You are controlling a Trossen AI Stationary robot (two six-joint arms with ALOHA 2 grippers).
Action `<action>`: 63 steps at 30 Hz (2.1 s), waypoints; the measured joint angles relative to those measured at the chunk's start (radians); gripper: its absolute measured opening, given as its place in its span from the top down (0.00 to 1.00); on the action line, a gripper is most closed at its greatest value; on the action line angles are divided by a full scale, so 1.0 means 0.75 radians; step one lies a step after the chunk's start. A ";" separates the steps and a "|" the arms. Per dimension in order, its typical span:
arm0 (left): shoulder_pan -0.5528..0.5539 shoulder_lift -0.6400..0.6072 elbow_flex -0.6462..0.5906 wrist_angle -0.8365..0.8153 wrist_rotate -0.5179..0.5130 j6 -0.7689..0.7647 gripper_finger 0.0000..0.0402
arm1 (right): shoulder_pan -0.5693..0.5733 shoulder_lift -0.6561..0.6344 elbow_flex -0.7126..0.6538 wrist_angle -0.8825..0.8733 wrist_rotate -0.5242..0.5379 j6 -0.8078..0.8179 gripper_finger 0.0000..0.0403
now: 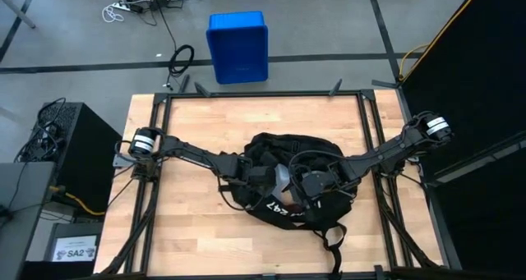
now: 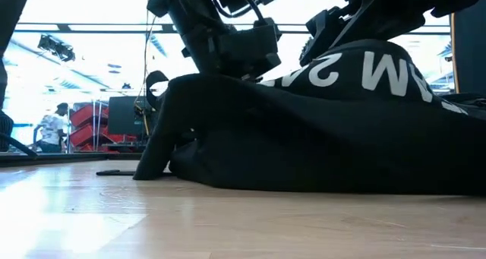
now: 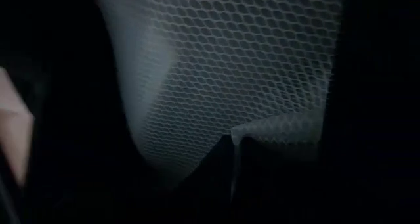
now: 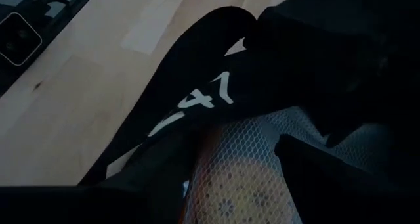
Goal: Unpack backpack
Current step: Remove the zip bag from the backpack
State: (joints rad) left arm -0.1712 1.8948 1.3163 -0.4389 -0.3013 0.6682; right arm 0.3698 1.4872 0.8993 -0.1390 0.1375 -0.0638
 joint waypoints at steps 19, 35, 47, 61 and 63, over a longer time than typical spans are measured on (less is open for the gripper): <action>-0.059 -0.183 0.001 0.007 -0.083 -0.002 1.00 | 0.000 -0.001 0.000 -0.030 0.031 -0.020 0.51; -0.051 -0.202 0.002 -0.246 -0.070 0.033 0.97 | -0.002 -0.001 0.000 -0.038 0.036 -0.023 0.45; -0.051 -0.209 0.034 -0.438 -0.153 0.084 0.79 | -0.007 -0.001 0.000 -0.033 0.036 -0.022 0.50; -0.042 -0.207 0.033 -0.267 -0.155 0.422 0.53 | -0.008 -0.001 -0.001 -0.031 0.036 -0.026 0.43; -0.037 -0.207 0.033 -0.281 -0.154 0.426 0.49 | -0.008 -0.001 -0.001 -0.031 0.036 -0.026 0.43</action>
State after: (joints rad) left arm -0.1988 1.7397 1.3411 -0.6500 -0.4171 0.9877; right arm 0.3641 1.4868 0.8989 -0.1622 0.1642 -0.0830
